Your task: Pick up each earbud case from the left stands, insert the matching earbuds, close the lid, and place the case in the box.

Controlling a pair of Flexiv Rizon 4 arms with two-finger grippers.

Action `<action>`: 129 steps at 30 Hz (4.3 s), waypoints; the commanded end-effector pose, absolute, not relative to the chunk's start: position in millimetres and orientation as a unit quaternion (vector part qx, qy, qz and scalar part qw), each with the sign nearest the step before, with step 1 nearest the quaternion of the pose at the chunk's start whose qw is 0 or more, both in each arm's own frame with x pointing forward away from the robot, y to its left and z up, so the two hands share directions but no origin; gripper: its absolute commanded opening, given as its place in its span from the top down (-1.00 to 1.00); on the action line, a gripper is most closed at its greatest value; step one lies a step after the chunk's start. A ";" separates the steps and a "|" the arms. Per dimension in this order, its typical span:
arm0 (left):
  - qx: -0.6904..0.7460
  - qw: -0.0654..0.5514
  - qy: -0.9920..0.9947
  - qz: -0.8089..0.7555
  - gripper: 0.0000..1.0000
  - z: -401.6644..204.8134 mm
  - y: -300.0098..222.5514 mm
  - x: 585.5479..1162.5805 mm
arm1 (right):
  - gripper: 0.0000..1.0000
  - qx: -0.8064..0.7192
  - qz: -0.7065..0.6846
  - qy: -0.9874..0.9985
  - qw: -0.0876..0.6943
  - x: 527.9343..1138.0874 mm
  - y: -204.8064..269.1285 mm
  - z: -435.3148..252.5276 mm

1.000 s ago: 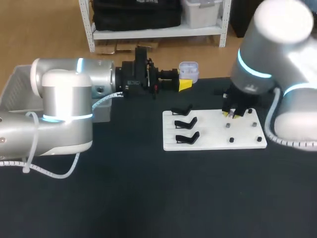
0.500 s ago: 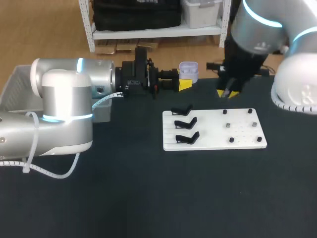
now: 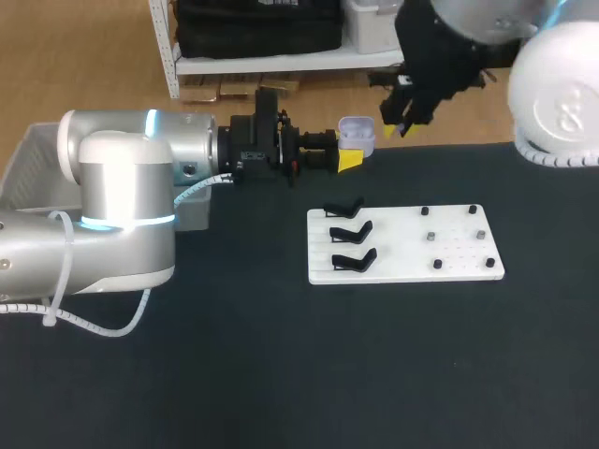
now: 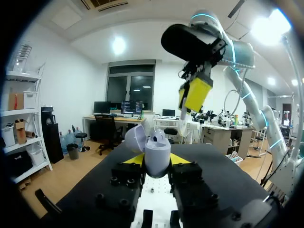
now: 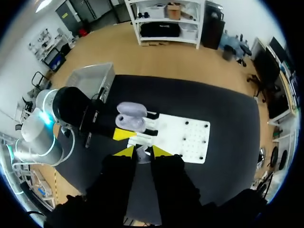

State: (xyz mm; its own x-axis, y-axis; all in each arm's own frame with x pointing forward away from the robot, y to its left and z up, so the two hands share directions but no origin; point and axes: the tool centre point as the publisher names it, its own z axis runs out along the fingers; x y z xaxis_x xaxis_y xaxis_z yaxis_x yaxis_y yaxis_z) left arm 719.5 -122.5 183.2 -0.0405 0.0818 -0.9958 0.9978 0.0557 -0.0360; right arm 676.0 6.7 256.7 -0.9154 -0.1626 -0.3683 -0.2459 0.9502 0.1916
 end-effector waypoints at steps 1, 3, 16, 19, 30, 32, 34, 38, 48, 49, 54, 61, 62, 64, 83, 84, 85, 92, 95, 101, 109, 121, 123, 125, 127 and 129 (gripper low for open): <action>0.495 0.487 0.542 -0.473 1.00 182.1 -122.4 717.8 | 1.00 -0.114 0.111 0.971 0.178 689.5 20.7 259.5; 0.495 0.487 0.542 -0.473 1.00 182.1 -122.4 717.8 | 1.00 -0.122 0.110 0.970 0.179 692.3 25.9 260.5; 0.495 0.487 0.542 -0.473 1.00 182.1 -122.4 717.8 | 1.00 -0.169 0.103 0.965 0.172 698.9 52.7 255.6; 0.495 0.487 0.542 -0.473 1.00 182.1 -122.4 717.8 | 1.00 -0.176 0.100 0.965 0.167 699.5 57.0 252.8; 0.495 0.487 0.542 -0.473 1.00 182.1 -122.4 717.8 | 1.00 -0.189 0.084 0.968 0.144 701.9 60.4 243.1; 0.495 0.487 0.542 -0.473 1.00 182.1 -122.4 717.8 | 1.00 -0.189 0.085 0.968 0.141 703.7 60.1 242.0; 0.495 0.487 0.542 -0.473 1.00 182.1 -122.4 717.8 | 1.00 -0.188 0.082 0.969 0.140 706.1 59.8 241.2; 0.495 0.487 0.542 -0.473 1.00 182.1 -122.4 717.8 | 1.00 -0.186 0.077 0.969 0.142 709.3 58.3 240.7; 0.495 0.487 0.542 -0.473 1.00 182.1 -122.4 717.8 | 1.00 -0.185 0.073 0.970 0.138 711.0 56.5 237.3; 0.495 0.487 0.542 -0.473 1.00 182.1 -122.4 717.8 | 1.00 -0.185 0.073 0.970 0.137 710.6 56.3 237.0; 0.495 0.487 0.542 -0.473 1.00 182.1 -122.4 717.8 | 1.00 -0.183 0.074 0.971 0.136 710.0 55.8 235.9; 0.495 0.487 0.542 -0.473 1.00 182.1 -122.4 717.8 | 1.00 -0.182 0.074 0.972 0.132 712.1 56.4 228.5; 0.495 0.487 0.542 -0.473 1.00 182.1 -122.4 717.8 | 1.00 -0.182 0.074 0.972 0.131 712.3 56.3 227.7; 0.495 0.487 0.542 -0.473 1.00 182.1 -122.4 717.8 | 1.00 -0.181 0.071 0.972 0.130 712.5 56.0 226.5; 0.495 0.487 0.542 -0.473 1.00 182.1 -122.4 717.8 | 0.16 -0.185 0.064 0.971 0.136 712.2 56.1 228.2; 0.495 0.487 0.542 -0.473 1.00 182.1 -122.4 717.8 | 0.17 -0.185 0.064 0.971 0.136 712.0 56.5 228.6; 0.495 0.487 0.542 -0.473 1.00 182.1 -122.4 717.8 | 0.18 -0.186 0.063 0.971 0.137 711.7 56.9 229.2; 0.495 0.487 0.542 -0.473 1.00 182.1 -122.4 717.8 | 0.19 -0.189 0.062 0.970 0.137 709.4 57.0 231.1; 0.495 0.487 0.542 -0.473 1.00 182.1 -122.4 717.8 | 0.19 -0.189 0.060 0.970 0.138 708.9 56.2 232.0; 0.495 0.487 0.542 -0.473 1.00 182.1 -122.4 717.8 | 0.18 -0.187 0.058 0.971 0.141 709.0 55.5 235.6; 0.495 0.487 0.542 -0.473 1.00 182.1 -122.4 717.8 | 0.16 -0.181 0.056 0.969 0.156 710.8 51.7 249.6; 0.495 0.487 0.542 -0.473 1.00 182.1 -122.4 717.8 | 0.04 -0.123 0.101 0.957 0.242 765.7 42.3 252.4; 0.495 0.487 0.542 -0.473 1.00 182.1 -122.4 717.8 | 0.04 -0.109 0.103 0.959 0.241 774.6 39.6 245.1; 0.495 0.487 0.542 -0.473 1.00 182.1 -122.4 717.8 | 0.04 -0.103 0.095 0.961 0.240 779.8 36.9 238.5; 0.495 0.487 0.542 -0.473 1.00 182.1 -122.4 717.8 | 0.06 -0.096 0.097 0.963 0.234 783.6 34.5 232.5; 0.495 0.487 0.542 -0.473 1.00 182.1 -122.4 717.8 | 0.07 -0.092 0.091 0.965 0.230 784.4 32.1 226.4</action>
